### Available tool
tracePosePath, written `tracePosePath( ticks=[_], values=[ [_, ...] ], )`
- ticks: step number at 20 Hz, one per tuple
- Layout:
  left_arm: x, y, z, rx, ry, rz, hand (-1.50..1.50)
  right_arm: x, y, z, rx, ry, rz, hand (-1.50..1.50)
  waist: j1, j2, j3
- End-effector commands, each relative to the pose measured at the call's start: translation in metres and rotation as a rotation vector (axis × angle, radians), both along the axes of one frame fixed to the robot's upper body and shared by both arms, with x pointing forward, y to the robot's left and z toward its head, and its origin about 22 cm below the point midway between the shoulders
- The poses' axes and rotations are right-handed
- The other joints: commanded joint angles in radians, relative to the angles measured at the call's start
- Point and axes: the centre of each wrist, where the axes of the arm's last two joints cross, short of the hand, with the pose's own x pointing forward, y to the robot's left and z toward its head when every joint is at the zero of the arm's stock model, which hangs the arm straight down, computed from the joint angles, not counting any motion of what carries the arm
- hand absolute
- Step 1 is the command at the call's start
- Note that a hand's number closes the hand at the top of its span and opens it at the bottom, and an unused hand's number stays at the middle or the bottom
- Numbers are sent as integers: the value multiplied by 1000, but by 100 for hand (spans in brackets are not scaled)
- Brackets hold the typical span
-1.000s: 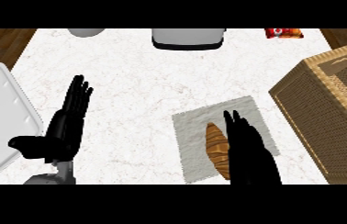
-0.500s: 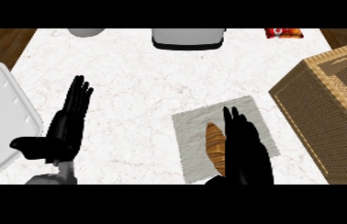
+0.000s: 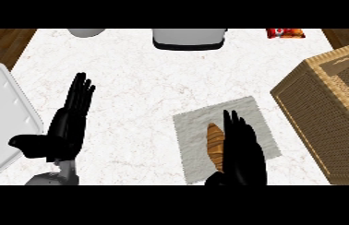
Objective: Pick the croissant from the placemat and place it in the basket
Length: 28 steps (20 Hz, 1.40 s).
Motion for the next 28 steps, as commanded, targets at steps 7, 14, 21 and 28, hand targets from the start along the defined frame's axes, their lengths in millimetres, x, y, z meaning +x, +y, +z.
tracePosePath(
  ticks=[7, 14, 21, 28],
  values=[
    [-10, 7, -14, -7, 10, 14, 0, -2, -2, -29, 9, 73, -87, -150, -1, 0, 0],
    [-2, 8, -17, 19, 1, 14, 0, 15, 1, -23, 15, 93, -86, -150, 0, 0, 0],
    [-5, -1, -4, -20, 9, -16, 0, 21, -2, -38, 25, 87, -86, -150, 1, 0, 0],
    [-3, -2, -23, 1, 8, 15, 0, 18, 4, -63, 40, 83, -108, -150, 0, 0, 0]
  ],
)
